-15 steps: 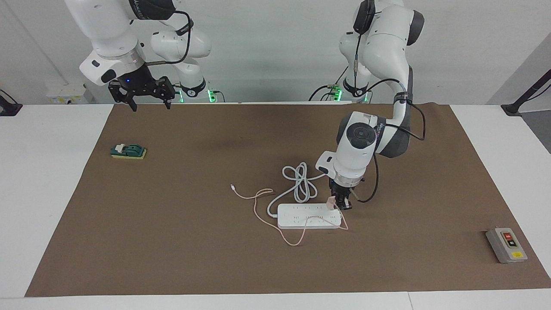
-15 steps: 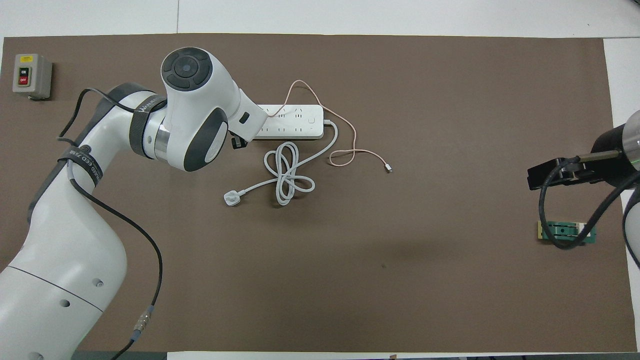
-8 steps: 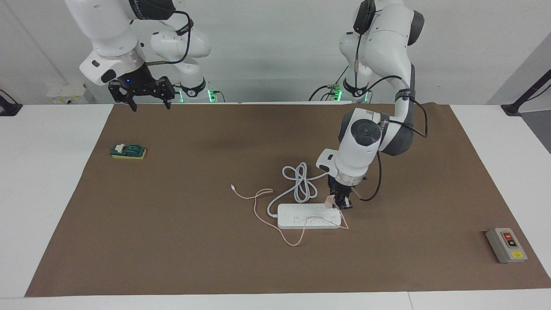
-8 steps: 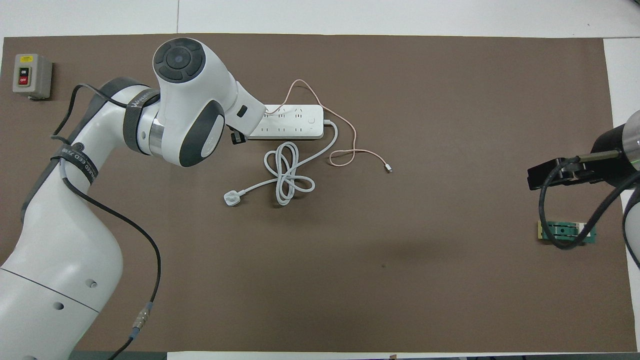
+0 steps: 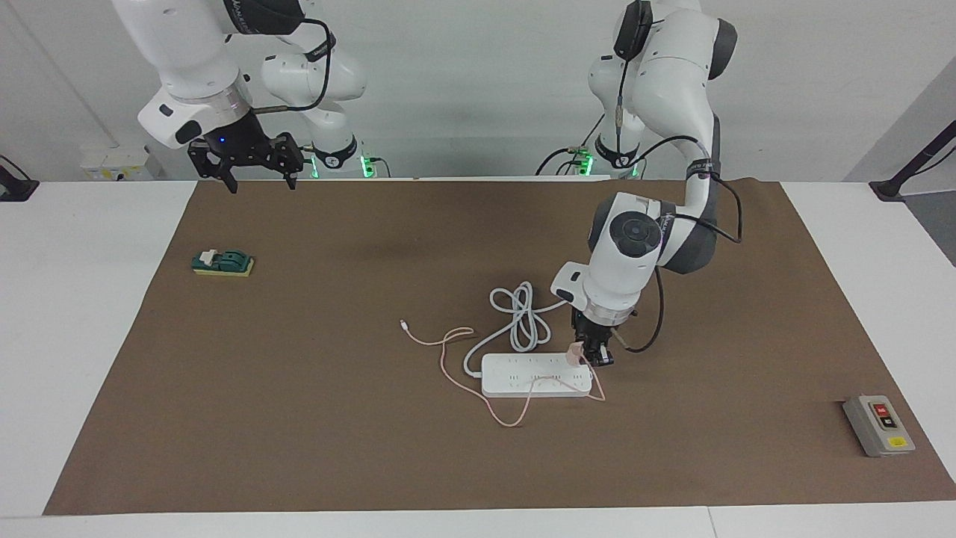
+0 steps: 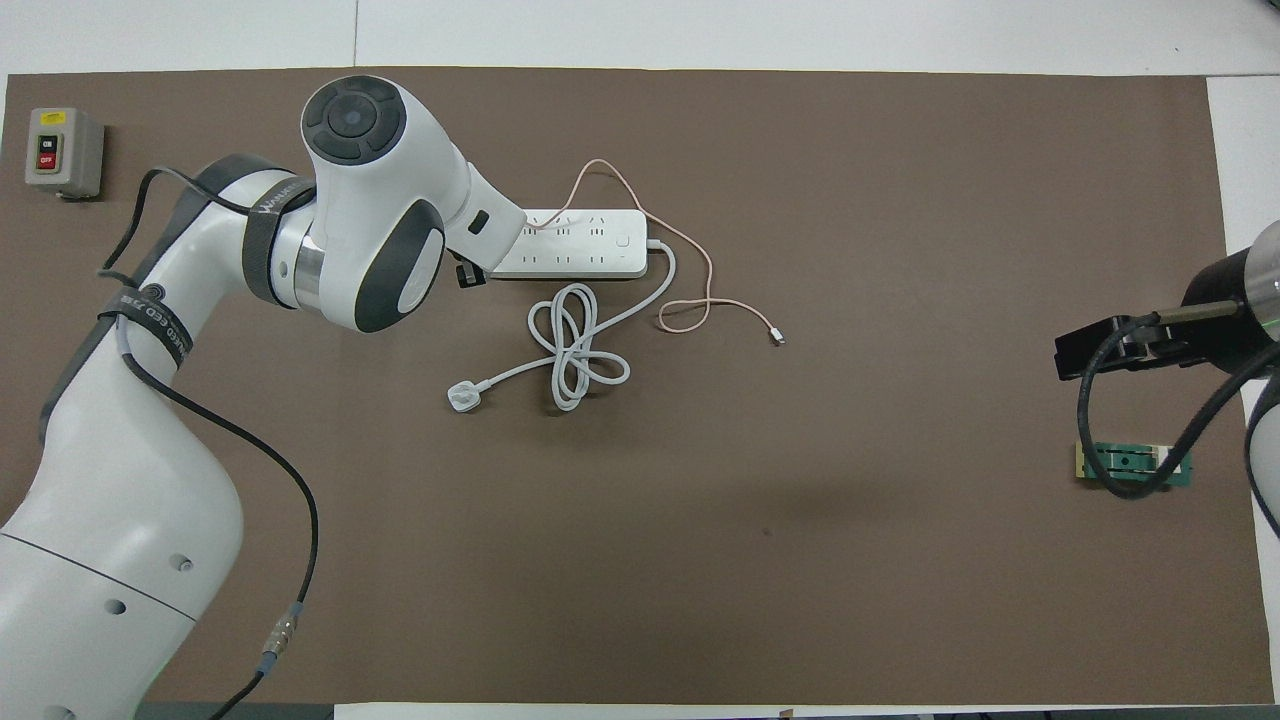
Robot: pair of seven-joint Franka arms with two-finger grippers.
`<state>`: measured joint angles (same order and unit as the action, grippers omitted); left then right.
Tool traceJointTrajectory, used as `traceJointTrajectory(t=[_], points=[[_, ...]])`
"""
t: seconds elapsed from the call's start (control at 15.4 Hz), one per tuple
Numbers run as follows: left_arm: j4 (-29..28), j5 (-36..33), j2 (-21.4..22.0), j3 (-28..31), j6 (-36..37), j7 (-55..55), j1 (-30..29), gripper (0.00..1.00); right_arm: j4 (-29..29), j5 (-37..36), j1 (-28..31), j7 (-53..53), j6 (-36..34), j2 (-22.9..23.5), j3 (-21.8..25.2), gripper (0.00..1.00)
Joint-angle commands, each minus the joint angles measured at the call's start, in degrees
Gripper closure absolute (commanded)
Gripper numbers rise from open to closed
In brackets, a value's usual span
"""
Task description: Plug charger into power strip
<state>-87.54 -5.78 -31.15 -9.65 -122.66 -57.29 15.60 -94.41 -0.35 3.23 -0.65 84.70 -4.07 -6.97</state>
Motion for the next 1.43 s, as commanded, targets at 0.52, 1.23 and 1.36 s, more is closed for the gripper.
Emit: traceJointTrajectory(t=[0.52,1.23,1.36], points=[[-2.5,-3.4,0.7,-0.1,-2.0,-0.7,-1.1,1.0,-1.2,1.1,0.9,-1.3,-0.3,-1.3,-0.2,0.0],[-3.0,-2.6,1.0,-1.3,1.7,-0.8,-0.9,1.0,-1.2,1.1,0.9,-1.3,-0.3,-1.3,-0.2,0.0],[-3.2,-2.5,1.0,-1.6,1.6,-0.8,-1.0,1.0,-1.2,1.1,0.9,-1.3,-0.3,-1.3,-0.2,0.0]])
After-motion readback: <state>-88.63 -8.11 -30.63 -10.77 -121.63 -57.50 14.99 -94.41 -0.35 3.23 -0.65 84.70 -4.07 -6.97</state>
